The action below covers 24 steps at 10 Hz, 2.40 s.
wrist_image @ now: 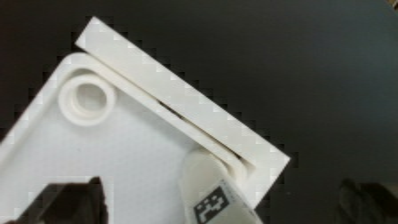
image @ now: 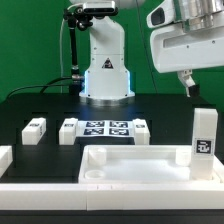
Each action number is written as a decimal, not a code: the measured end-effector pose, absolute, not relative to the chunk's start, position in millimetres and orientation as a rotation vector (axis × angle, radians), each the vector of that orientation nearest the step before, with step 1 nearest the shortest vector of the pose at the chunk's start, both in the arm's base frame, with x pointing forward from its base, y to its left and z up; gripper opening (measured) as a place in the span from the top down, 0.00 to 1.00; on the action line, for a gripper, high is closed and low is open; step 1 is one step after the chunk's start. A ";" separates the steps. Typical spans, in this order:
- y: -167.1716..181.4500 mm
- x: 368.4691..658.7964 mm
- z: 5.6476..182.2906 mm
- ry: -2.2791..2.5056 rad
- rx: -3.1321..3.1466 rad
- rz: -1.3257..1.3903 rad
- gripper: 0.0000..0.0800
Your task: Assemble desk
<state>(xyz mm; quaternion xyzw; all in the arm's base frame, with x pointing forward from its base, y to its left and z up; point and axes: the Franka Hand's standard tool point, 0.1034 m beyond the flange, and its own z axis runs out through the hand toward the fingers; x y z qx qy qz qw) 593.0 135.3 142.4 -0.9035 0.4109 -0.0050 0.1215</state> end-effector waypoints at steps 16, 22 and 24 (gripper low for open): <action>57.3 459.1 53.3 0.086 -2.976 0.348 0.19; 58.7 439.3 33.8 0.072 -2.821 0.969 0.19; 54.4 435.2 21.3 0.018 -2.792 1.220 0.19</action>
Offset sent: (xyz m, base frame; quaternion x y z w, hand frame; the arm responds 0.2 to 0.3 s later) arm -0.0688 -0.0209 -0.0339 -0.0795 -0.0029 -0.2228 0.9716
